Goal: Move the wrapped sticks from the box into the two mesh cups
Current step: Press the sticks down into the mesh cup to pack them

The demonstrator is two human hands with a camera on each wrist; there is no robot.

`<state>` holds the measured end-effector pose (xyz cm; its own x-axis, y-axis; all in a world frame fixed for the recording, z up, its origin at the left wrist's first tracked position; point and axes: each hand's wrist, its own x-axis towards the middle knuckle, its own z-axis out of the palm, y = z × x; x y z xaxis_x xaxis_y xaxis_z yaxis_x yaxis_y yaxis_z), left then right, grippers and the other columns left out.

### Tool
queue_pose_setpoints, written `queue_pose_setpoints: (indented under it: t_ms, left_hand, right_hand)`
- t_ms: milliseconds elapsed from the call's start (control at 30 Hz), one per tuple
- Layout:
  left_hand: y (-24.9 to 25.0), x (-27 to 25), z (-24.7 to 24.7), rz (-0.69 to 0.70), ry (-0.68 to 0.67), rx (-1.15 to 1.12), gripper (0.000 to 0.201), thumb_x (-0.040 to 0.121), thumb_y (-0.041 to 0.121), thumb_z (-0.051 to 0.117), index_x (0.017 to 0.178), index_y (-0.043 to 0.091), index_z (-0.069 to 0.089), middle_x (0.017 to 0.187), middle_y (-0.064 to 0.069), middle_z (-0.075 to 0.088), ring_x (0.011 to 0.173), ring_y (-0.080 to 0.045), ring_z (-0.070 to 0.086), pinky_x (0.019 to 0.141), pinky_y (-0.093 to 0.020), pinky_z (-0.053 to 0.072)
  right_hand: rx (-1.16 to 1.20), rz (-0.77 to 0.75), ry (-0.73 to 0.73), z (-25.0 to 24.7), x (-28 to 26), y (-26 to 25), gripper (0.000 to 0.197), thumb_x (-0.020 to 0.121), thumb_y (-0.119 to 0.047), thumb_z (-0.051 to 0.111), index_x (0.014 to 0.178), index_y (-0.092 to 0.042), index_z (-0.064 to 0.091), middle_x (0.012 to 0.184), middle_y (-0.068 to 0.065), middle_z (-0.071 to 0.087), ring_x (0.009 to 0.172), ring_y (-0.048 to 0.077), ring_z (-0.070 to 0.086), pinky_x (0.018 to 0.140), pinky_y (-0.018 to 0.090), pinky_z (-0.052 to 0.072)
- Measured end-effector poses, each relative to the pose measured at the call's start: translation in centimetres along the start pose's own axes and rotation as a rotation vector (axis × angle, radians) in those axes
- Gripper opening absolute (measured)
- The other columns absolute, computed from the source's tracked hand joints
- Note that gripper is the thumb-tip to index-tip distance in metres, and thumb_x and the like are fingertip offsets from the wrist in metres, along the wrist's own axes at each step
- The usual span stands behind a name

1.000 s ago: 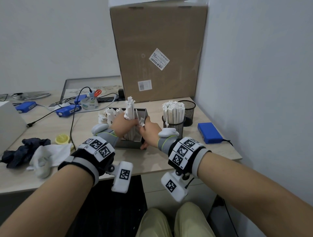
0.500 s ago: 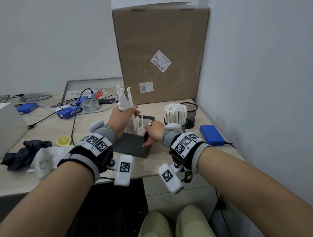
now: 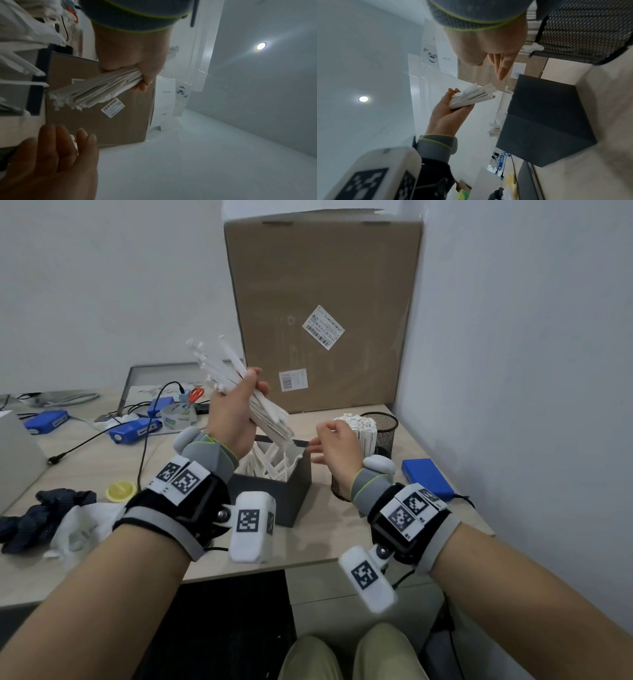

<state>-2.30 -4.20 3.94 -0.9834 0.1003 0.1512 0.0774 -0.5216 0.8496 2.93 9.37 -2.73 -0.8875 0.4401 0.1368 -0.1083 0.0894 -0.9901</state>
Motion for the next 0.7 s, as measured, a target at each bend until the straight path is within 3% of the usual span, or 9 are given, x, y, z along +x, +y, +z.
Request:
queue_pose_setpoints:
  t_ms: [67,133,200,300,400,533,700]
  left_hand:
    - [0.5,-0.2,0.9,0.006,0.024,-0.065,0.004,0.093,0.013,0.057,0.091,0.009,0.058,0.06,0.001,0.063,0.061,-0.011,0.061,0.068,-0.027,0.052]
    - [0.8,-0.6,1.7,0.0,0.022,-0.079,0.009,0.093,0.013,0.056,0.086,0.01,0.056,0.061,-0.001,0.064,0.06,-0.011,0.063,0.066,-0.027,0.054]
    - [0.8,-0.9,2.4,-0.013,0.01,-0.082,0.011,0.094,0.016,0.056,0.085,0.01,0.056,0.066,-0.002,0.067,0.065,-0.012,0.066,0.071,-0.03,0.056]
    - [0.1,-1.3,3.1,-0.015,0.016,-0.026,0.015,0.094,0.02,0.057,0.093,0.005,0.059,0.075,-0.003,0.071,0.073,-0.013,0.069,0.071,-0.03,0.058]
    - [-0.9,-1.8,3.5,0.019,0.03,0.028,0.016,0.094,0.019,0.058,0.087,0.005,0.061,0.08,-0.004,0.07,0.075,-0.013,0.068,0.07,-0.029,0.058]
    - [-1.7,-2.4,4.1,0.101,0.032,0.092,0.014,0.091,0.011,0.06,0.077,0.011,0.06,0.085,-0.011,0.068,0.08,-0.019,0.067,0.08,-0.036,0.057]
    - [-2.8,-3.5,5.1,0.087,-0.077,0.084,0.015,0.091,0.001,0.057,0.08,0.011,0.054,0.088,-0.011,0.068,0.085,-0.019,0.068,0.083,-0.033,0.055]
  right_hand:
    - [0.005,-0.02,0.024,0.2,0.1,-0.3,0.01,0.092,-0.032,0.046,0.089,-0.025,0.052,0.087,-0.002,0.062,0.091,0.02,0.065,0.083,0.039,0.056]
    - [0.004,-0.014,-0.024,0.3,0.1,-0.6,0.023,0.09,-0.044,0.043,0.102,-0.026,0.052,0.105,-0.003,0.061,0.108,0.018,0.058,0.1,0.042,0.046]
    - [0.08,0.044,-0.126,0.5,-0.1,-1.3,0.036,0.094,-0.049,0.037,0.117,-0.024,0.048,0.121,-0.004,0.055,0.115,0.015,0.051,0.107,0.038,0.037]
    - [0.443,0.233,-0.224,0.3,-0.4,-2.7,0.049,0.099,-0.048,0.031,0.126,-0.014,0.052,0.131,0.007,0.058,0.118,0.019,0.055,0.105,0.033,0.041]
    - [0.674,0.336,-0.276,-0.4,-0.7,-3.2,0.062,0.101,-0.047,0.02,0.132,-0.002,0.05,0.118,0.011,0.064,0.103,0.018,0.061,0.093,0.026,0.047]
    - [0.731,0.401,-0.309,-1.1,-1.0,-3.0,0.062,0.101,-0.049,0.016,0.115,-0.007,0.06,0.096,0.005,0.068,0.085,0.012,0.063,0.069,0.024,0.048]
    - [0.763,0.433,-0.275,-0.6,-0.5,-1.9,0.058,0.102,-0.045,0.018,0.135,-0.008,0.048,0.104,0.008,0.064,0.092,0.018,0.059,0.08,0.027,0.046]
